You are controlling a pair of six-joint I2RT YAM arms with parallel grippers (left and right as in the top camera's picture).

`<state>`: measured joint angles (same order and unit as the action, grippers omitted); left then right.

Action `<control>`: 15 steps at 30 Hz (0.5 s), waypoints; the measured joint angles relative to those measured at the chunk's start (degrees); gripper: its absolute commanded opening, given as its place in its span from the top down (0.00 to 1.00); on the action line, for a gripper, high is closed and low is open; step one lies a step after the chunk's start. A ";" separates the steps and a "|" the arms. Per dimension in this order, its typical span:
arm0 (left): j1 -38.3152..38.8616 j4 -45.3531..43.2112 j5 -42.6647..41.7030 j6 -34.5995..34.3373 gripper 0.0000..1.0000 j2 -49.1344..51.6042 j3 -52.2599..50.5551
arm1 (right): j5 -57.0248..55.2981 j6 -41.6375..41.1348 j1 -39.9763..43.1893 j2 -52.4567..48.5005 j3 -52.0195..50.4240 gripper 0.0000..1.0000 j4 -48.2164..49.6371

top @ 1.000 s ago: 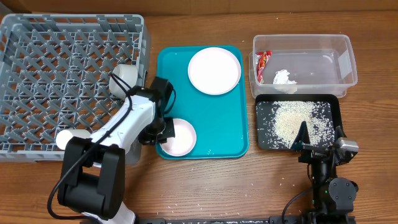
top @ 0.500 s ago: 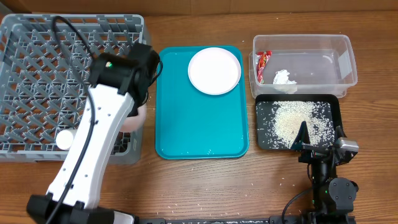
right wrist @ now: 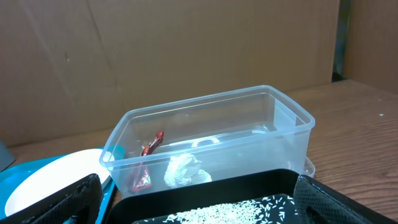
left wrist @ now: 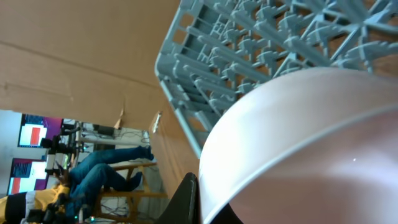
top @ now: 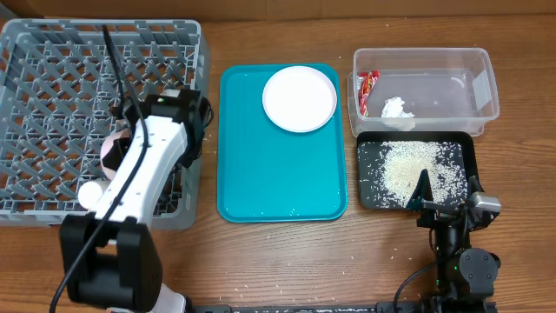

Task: Sort waste into correct bins and load items into the dishwasher
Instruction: 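Lift the pink bowl and lower it into the dish rack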

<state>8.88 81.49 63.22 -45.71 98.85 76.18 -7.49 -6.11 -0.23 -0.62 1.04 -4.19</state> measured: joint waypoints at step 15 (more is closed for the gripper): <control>0.90 2.95 4.94 -0.04 0.96 5.01 0.35 | 0.00 0.00 -0.02 0.00 0.00 0.00 0.00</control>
<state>9.78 84.44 68.16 -45.76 103.85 76.53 -7.49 -6.11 -0.25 -0.62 1.04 -4.19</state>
